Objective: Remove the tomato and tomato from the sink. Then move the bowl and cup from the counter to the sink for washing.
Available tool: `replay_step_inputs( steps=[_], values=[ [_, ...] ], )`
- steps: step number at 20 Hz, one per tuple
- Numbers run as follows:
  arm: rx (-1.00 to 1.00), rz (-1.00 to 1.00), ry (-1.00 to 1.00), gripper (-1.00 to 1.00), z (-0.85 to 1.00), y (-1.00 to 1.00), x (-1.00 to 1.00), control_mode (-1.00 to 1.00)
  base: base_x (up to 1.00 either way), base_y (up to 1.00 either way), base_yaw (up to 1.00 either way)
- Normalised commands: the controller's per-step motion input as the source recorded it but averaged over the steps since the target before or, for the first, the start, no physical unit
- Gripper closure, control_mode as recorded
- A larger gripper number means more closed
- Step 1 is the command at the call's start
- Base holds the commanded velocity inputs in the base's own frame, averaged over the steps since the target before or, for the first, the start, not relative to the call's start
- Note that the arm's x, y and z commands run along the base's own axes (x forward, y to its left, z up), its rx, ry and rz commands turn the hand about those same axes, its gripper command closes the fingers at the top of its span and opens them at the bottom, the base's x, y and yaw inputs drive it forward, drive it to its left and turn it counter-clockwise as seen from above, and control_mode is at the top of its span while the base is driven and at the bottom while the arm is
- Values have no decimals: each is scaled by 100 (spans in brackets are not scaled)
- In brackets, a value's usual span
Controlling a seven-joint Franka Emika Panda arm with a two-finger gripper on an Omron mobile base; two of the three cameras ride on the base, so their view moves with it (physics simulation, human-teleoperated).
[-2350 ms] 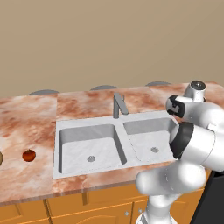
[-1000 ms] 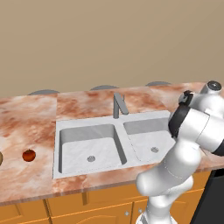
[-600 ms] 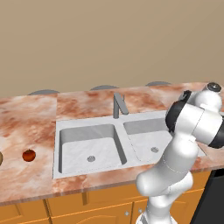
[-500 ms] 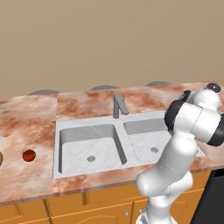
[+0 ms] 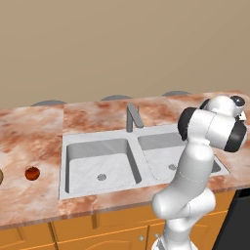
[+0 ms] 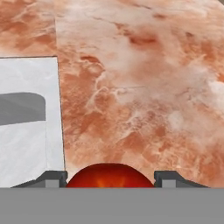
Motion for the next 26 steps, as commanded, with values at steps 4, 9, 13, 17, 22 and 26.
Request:
replay_step_inputs(
  steps=[4,9,13,17,22,26],
  values=[
    [0,0,2,100,-18,-14,10,-100,0,0,0],
    [0,0,3,100,-19,-12,12,-100,0,0,0],
    [1,0,3,100,-18,-6,15,-100,0,0,0],
    [1,0,0,100,-18,-6,14,-100,0,0,0],
    [3,0,0,100,-18,-5,15,-100,0,0,0],
    [2,0,1,100,-19,-3,15,-100,0,0,0]
  ],
)
